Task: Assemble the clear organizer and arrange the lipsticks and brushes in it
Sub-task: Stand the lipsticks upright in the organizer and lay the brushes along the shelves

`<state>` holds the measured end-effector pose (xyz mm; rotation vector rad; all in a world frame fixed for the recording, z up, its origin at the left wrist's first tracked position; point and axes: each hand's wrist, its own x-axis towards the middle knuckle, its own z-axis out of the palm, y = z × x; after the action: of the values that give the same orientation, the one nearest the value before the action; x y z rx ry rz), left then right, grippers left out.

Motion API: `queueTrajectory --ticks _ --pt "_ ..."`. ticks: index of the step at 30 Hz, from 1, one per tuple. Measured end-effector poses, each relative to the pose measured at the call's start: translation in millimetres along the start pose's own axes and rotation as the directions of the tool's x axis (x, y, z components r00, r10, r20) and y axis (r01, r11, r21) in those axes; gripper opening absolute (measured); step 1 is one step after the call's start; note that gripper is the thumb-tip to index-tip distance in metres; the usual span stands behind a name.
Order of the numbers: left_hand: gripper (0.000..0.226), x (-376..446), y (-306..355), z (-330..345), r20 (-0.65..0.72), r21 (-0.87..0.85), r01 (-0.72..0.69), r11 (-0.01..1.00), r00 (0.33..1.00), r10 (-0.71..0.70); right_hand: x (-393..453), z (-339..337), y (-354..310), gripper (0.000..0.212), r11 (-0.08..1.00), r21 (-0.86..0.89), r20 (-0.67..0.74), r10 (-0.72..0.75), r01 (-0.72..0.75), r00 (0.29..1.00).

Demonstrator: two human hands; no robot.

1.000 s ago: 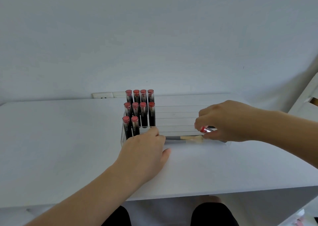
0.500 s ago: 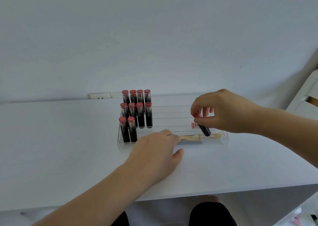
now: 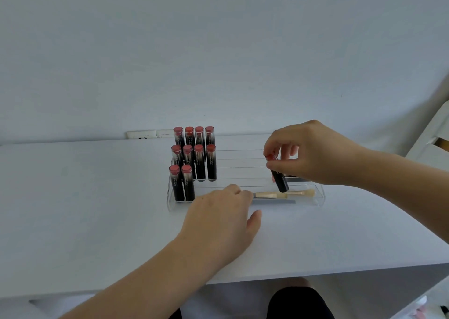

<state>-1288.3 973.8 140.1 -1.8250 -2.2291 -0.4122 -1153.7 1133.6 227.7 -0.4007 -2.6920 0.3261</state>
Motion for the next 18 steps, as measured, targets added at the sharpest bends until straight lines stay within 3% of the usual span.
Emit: queueTrajectory --ticks 11,15,18 --pt "0.046 5.1 10.8 8.3 0.050 -0.257 -0.057 0.965 0.996 0.073 9.2 9.4 -10.8 0.012 0.962 0.260 -0.151 0.126 -0.084 0.980" --pt "0.033 -9.4 -2.7 -0.7 -0.196 -0.332 -0.147 0.932 0.977 0.084 11.4 21.7 -15.2 0.013 0.937 0.337 -0.227 0.177 -0.093 0.958" --pt "0.019 -22.2 -28.9 -10.4 -0.453 -0.360 -0.259 0.896 0.889 0.075 13.9 38.5 -23.4 0.011 0.918 0.389 -0.274 0.193 -0.074 0.942"
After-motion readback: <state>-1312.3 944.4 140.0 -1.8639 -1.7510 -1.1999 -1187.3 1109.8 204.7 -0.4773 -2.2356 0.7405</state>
